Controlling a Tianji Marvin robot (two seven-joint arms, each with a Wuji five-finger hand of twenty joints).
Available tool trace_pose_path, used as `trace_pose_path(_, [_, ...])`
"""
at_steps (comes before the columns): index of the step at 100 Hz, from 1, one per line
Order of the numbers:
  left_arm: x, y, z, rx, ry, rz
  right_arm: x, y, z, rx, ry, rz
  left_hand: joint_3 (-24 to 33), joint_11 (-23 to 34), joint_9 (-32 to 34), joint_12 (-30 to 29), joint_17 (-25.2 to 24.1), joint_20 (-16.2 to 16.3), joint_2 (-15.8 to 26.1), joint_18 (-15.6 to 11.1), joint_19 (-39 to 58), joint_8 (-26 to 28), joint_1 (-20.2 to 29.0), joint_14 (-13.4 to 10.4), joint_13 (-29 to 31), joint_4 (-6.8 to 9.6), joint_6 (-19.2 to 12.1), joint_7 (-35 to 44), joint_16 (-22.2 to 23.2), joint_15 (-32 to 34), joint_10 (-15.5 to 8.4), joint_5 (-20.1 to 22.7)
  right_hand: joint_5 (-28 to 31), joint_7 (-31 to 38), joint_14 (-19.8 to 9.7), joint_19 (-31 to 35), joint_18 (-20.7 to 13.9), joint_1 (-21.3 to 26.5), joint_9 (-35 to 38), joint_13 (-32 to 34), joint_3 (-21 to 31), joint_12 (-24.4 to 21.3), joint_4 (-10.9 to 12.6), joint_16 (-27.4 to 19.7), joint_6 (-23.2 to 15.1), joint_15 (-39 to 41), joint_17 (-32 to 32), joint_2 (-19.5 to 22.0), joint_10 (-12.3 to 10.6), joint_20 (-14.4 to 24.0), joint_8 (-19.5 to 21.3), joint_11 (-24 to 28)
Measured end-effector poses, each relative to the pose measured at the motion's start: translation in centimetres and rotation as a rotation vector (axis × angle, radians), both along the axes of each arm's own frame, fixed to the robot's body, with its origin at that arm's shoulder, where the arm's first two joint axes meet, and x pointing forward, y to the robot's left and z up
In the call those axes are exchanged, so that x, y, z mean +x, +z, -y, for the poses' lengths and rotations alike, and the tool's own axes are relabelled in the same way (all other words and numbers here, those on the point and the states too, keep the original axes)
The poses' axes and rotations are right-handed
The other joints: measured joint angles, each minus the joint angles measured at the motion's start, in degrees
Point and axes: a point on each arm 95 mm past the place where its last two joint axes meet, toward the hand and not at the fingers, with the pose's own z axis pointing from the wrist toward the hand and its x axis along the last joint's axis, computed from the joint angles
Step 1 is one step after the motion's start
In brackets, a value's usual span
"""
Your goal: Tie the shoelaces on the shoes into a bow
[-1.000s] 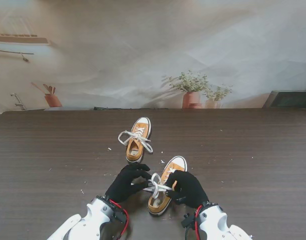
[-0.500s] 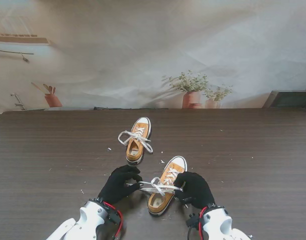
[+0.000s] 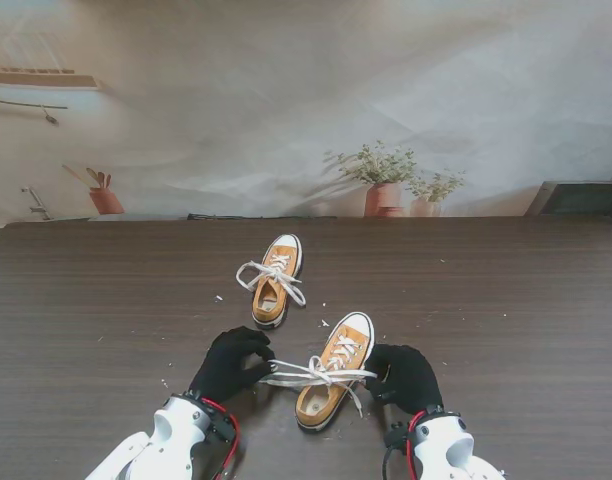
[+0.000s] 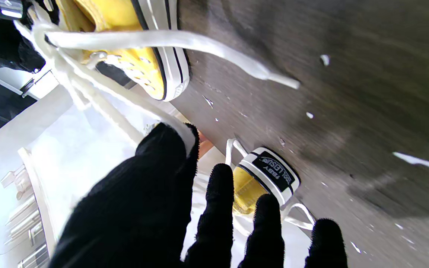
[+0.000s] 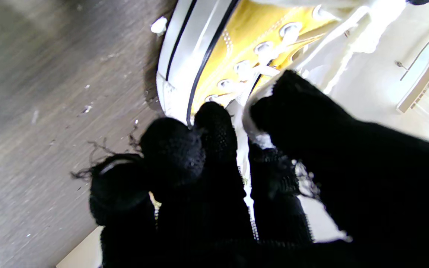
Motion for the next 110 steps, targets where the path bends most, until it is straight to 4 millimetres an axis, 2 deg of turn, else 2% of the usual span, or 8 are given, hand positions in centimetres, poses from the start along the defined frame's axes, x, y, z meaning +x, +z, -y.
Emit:
trace_pose_path(30, [0.3,0.1,-1.0,0.019,0.031,0.004,0.1,0.1,1.0,-0.075,-0.083,0.049,1.28,0.01,0.56,-0.03,0.72,-0.27,-0.62,0.0,0.0,-0.01,-0.65,0.08,0.7,-0.01,-0.03,0.03,-0.07,-0.01,0.0,0.05,1.29,-0.06,-0.02,0.0,1.25,0.54,2.57,0.69,0.0,0.7,1.7,0.47,0.81,3.19,4.02,-2.11,1.17,-0.13,-0.29,-0.8])
trace_pose_path(47, [0.2,0.3,-1.6,0.025,0.051,0.009,-0.3,0.1,1.7,-0.118,-0.122,0.062,1.94,0.01,0.56,-0.04,0.79,-0.33,-0.74,0.0,0.01,-0.01,-1.2,0.08,0.7,-0.01,-0.05,0.39,-0.59,-0.01,0.0,0.06,3.52,-0.09,-0.01,0.0,1.93,1.08,4.02,1.24,0.02,0.77,2.28,2.18,0.98,4.63,5.97,-5.58,1.21,-0.73,-2.35,-2.15])
trace_pose_path(50, [0.1,0.4,-1.8,0.026,0.056,0.01,-0.4,0.2,1.9,-0.126,-0.131,0.068,1.95,0.01,0.57,-0.04,0.81,-0.33,-0.75,0.0,0.01,-0.01,-1.2,0.08,0.7,-0.01,-0.05,0.4,-0.58,-0.01,0.0,0.06,3.58,-0.09,0.02,0.0,1.97,1.08,5.12,1.3,0.02,0.77,3.41,2.58,0.98,4.77,6.25,-6.24,1.21,-0.85,-2.36,-2.32])
trace_pose_path(57, [0.0,0.5,-2.1,0.03,0.064,0.013,-0.6,0.3,2.2,-0.152,-0.152,0.091,1.95,0.01,0.57,-0.04,0.9,-0.34,-0.75,0.0,0.01,-0.01,-1.2,0.08,0.7,-0.01,-0.05,0.41,-0.6,-0.01,0.0,0.06,4.2,-0.06,0.1,0.0,2.52,1.11,5.77,1.33,0.02,0.77,3.48,3.2,0.98,4.83,6.94,-7.41,1.21,-1.28,-2.83,-2.93])
trace_pose_path(60, [0.0,0.5,-2.2,0.032,0.067,0.013,-0.7,0.3,2.3,-0.166,-0.158,0.099,1.96,0.01,0.57,-0.04,0.97,-0.34,-0.75,0.0,0.01,-0.01,-1.2,0.08,0.7,-0.02,-0.05,0.41,-0.6,-0.01,0.0,0.06,4.29,0.03,0.12,0.0,2.52,1.11,6.15,1.35,0.02,0.77,4.62,3.33,0.98,4.85,7.32,-7.94,1.19,-1.31,-2.88,-2.95])
trace_pose_path(76, [-0.2,0.6,-2.7,0.049,0.084,0.011,-1.1,0.2,3.0,-0.197,-0.193,0.101,1.98,0.01,0.57,-0.05,1.35,-0.35,-0.78,0.0,0.02,-0.01,-1.24,0.08,0.7,-0.06,-0.06,0.43,-0.61,-0.01,0.0,0.06,5.47,0.57,0.17,0.0,2.63,1.12,6.85,1.39,0.02,0.77,5.73,4.74,0.98,4.89,8.34,-10.19,1.14,-1.95,-3.59,-3.69])
trace_pose_path(110, [-0.1,0.6,-3.7,0.091,0.12,0.002,-1.3,-0.4,4.3,-0.242,-0.243,0.077,2.31,0.05,1.15,-0.06,1.63,-0.35,-0.83,0.0,0.02,-0.72,-1.8,0.08,1.48,-1.41,-0.1,0.53,-0.63,0.17,0.0,0.11,6.29,1.42,0.31,-0.87,3.3,1.7,8.12,1.75,0.02,0.77,5.73,4.81,0.52,4.89,10.4,-12.52,1.1,-3.0,-5.6,-5.67])
